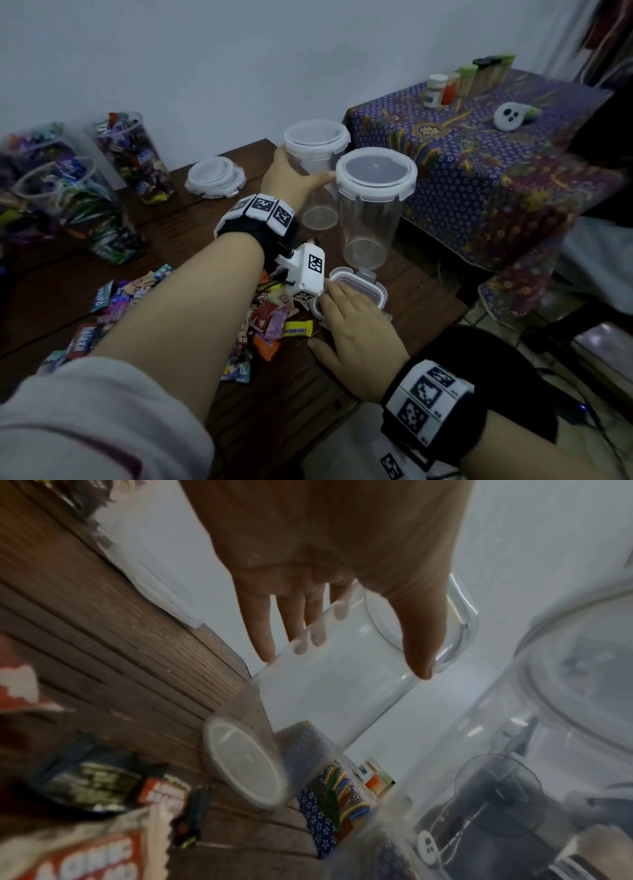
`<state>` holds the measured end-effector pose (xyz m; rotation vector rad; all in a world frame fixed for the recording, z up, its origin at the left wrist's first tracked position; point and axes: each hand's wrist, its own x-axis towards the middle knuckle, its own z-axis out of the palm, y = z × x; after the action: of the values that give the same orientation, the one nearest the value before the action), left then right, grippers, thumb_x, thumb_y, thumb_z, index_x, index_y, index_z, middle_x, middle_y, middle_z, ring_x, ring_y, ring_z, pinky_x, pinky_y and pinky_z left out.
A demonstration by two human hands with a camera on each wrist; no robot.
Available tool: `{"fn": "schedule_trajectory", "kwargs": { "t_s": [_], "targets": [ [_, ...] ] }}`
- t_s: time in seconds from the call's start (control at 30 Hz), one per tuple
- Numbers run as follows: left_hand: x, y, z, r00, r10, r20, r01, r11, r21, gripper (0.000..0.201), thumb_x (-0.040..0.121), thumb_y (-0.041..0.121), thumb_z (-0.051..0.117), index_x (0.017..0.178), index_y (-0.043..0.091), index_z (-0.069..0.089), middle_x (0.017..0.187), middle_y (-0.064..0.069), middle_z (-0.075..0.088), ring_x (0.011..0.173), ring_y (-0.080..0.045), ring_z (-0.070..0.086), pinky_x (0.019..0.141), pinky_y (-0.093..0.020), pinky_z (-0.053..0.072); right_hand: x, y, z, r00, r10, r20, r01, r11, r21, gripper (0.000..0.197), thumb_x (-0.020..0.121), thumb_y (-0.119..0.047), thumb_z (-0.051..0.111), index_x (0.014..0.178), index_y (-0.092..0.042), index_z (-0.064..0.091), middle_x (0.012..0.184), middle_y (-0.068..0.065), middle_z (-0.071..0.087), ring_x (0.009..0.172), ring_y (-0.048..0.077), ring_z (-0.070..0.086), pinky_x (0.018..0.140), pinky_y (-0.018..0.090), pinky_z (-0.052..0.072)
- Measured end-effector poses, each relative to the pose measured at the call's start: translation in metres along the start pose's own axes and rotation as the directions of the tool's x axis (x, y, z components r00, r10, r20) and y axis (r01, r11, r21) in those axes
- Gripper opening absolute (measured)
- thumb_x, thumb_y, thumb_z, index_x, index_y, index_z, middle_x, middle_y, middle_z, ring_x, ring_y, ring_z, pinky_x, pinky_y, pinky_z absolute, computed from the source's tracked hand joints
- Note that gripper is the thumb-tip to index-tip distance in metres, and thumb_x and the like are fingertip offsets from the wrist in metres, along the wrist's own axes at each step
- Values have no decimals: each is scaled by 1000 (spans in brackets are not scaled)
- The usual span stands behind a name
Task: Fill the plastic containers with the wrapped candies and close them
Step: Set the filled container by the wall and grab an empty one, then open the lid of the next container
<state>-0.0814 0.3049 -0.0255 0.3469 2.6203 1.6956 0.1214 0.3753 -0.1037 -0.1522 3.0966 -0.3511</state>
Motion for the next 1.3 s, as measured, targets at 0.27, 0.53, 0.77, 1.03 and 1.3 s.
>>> {"fn": "schedule_trajectory", "kwargs": {
  "t_s": [0.27,0.53,0.77,1.03,1.3],
  "targets": [
    [-13,-3,-26,985,47,-165,-46,999,11,75,67,43,81,125,12,45,106,6,55,99,-13,56,84,-25,43,2,1,2,1000,-30,-1,30,999,21,70,81,-54,36,125,-4,58,132,14,57,119,29,56,98,42,44],
    [-51,-6,-78,981,60,-186,-77,993,-87,72,60,44,84,115,20,45,102,10,56,103,-15,59,93,-41,50,-3,-3,-6,995,-99,-33,102,991,84,96,72,-68,13,146,-10,31,156,9,22,144,25,21,115,33,12],
    [-104,-15,-121,972,91,-218,-121,984,-130,97,47,57,85,129,20,49,121,2,63,108,-13,61,95,-42,50,-11,-39,-28,985,-161,-53,167,975,143,99,68,-71,5,150,-16,21,159,1,11,146,14,6,110,19,-4],
    [-176,-27,-167,972,89,-219,-112,989,-93,91,52,50,80,133,29,45,127,13,58,113,-7,57,98,-40,48,13,-88,-81,973,-193,-126,229,867,442,65,95,-44,45,149,-15,23,157,-2,17,143,9,14,113,24,13],
    [-229,-53,-198,971,6,-240,-26,996,-81,91,56,46,83,136,34,42,129,21,56,119,0,52,102,-35,44,52,-139,-95,968,-208,-137,241,647,724,58,93,-53,42,136,-15,46,138,3,49,126,15,44,108,38,33]
  ]
}}
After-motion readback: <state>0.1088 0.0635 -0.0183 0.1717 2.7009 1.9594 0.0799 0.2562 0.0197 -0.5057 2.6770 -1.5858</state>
